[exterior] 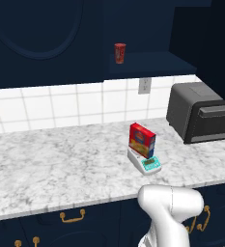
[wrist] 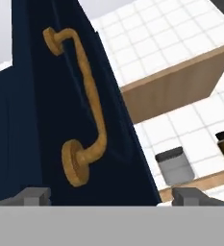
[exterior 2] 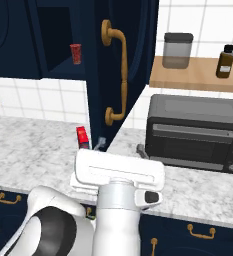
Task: Pick the boxed food and place it on the digital scale for weighing, and close the cabinet.
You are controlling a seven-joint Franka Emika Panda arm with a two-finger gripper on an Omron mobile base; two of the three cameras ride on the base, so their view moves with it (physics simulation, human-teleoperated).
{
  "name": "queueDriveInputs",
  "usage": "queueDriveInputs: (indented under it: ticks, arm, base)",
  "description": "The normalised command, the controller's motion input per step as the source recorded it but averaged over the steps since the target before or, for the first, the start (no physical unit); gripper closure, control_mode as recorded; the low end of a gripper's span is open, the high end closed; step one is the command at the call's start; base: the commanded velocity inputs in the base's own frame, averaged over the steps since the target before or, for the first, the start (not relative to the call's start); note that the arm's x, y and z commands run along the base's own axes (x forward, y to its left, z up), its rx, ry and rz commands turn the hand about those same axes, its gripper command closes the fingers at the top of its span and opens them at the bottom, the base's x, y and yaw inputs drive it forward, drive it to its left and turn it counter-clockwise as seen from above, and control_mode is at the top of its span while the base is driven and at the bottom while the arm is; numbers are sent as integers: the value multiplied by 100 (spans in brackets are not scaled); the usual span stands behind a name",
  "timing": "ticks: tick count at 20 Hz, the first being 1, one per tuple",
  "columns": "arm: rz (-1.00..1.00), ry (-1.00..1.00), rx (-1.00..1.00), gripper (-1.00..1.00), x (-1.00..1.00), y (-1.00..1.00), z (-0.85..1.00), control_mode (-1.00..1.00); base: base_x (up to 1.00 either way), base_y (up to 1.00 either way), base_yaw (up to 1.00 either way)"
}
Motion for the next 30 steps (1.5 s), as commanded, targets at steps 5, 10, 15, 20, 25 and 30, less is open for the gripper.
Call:
queueDriveInputs:
  ticks: [5, 10, 15, 20, 25, 30]
  arm:
    - [4, -8, 23, -100, 92, -75, -48, -100]
    - [11, -6, 21, -100, 76, -21, -6, -100]
    - [21, -2, 16, -100, 57, 28, 0, -100]
    - [29, -1, 6, -100, 64, 87, -1, -100]
    - [19, -7, -1, -100, 63, 100, 22, -100]
    - [-5, -2, -10, -100, 100, 95, 7, -100]
  base:
    - [0, 0, 0]
    - [0, 0, 0]
    - [0, 0, 0]
    - [0, 0, 0]
    - [0, 0, 0]
    - [0, 0, 0]
